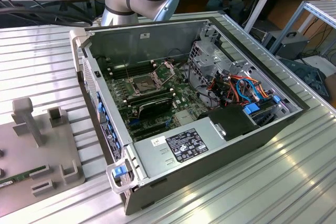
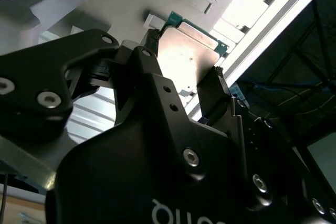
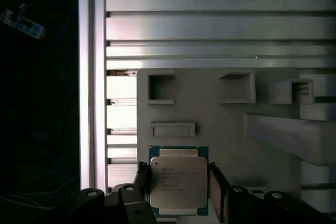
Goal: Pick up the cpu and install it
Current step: 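Pick up the cpu and move it towards the insertion slot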
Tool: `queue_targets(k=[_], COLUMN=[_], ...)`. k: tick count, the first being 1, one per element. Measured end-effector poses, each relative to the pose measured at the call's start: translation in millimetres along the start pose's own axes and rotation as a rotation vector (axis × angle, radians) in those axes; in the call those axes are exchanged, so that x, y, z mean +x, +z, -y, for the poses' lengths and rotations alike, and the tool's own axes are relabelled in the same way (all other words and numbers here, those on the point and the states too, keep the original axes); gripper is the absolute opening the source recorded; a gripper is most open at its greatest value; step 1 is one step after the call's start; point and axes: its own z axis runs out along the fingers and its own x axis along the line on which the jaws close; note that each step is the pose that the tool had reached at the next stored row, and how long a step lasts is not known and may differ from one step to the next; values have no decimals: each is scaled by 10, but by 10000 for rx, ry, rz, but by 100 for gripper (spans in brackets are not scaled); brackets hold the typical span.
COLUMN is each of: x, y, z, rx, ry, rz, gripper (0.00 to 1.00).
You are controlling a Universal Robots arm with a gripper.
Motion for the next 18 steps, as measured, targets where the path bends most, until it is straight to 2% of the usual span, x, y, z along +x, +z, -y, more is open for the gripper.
queue_targets(k=[6, 7, 14, 18], x=[0, -1, -1, -2], y=[-155, -197, -216, -252], z=[-6, -8, -9, -10], rx=[-1, 0, 6, 11], ry=[0, 0, 0, 0], rz=[1, 0, -1, -1], gripper=[55, 55, 55, 55])
